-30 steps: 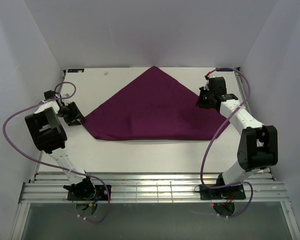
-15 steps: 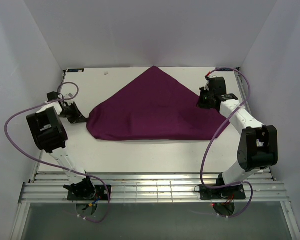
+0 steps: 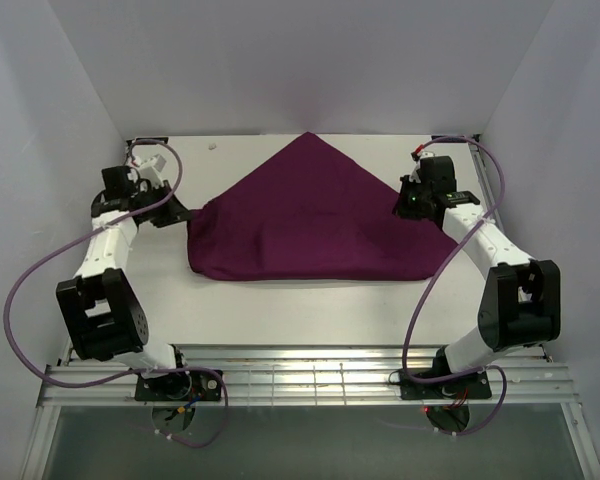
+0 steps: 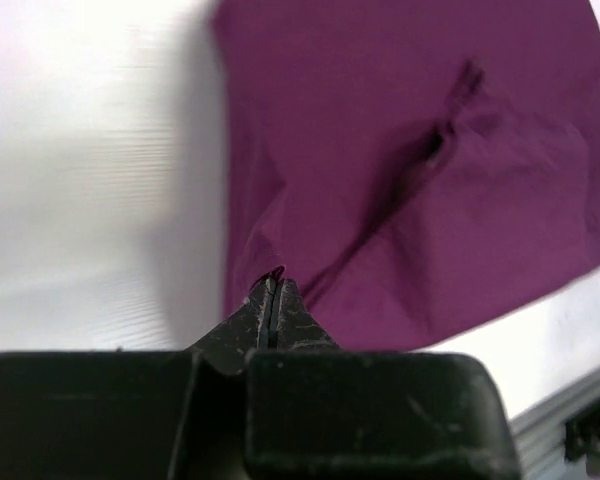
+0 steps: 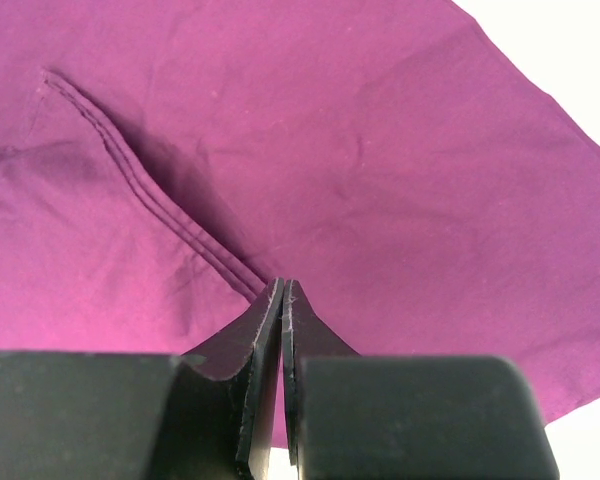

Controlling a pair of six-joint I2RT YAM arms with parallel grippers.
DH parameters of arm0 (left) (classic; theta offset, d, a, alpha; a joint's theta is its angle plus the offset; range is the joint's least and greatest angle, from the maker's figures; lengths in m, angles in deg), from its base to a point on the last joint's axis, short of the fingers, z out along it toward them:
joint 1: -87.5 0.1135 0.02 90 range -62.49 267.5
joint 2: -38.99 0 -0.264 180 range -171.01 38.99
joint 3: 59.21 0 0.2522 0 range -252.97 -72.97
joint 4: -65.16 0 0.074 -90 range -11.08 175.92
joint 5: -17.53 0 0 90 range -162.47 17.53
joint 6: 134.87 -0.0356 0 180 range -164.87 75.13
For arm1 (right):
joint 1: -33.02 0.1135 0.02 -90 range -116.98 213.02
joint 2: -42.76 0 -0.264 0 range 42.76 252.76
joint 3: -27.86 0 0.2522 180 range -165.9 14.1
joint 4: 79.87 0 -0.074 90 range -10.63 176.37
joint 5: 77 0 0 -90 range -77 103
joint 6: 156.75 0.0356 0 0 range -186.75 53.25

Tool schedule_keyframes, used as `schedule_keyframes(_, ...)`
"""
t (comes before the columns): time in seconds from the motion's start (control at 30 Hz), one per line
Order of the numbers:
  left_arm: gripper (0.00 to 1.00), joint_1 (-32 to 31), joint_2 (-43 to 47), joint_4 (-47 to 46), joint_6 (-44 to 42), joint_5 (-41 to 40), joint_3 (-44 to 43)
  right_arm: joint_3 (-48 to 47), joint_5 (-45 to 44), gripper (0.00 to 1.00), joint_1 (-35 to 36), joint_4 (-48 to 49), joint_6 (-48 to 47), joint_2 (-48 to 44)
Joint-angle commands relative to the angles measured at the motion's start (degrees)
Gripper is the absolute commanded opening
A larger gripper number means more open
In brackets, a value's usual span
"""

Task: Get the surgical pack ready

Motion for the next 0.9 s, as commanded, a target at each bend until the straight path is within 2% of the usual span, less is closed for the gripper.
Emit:
schedule_keyframes(0.0,0.00,-5.8,1.7,-0.5,0.6,2.8,0.4,0.3,2.3,0.08,0.1,0.4,0.3,-2.1)
schedule_keyframes(0.3,0.00,-21.3,-2.2,-0.8,9.2,5.7,-10.0,4.8,3.5,0.08,2.6,1.2,2.4,-6.1)
schedule_keyframes(0.53,0.00,-34.1,-10.0,-2.9,12.8,4.7,-18.3,9.7,7.2,0.08,4.7,3.8,7.0,-7.3)
schedule_keyframes(0.87,0.00,-43.9,-20.6,-5.7,16.4,3.1,-30.0,10.4,8.8,0.08,4.8,5.0,10.7,-7.6)
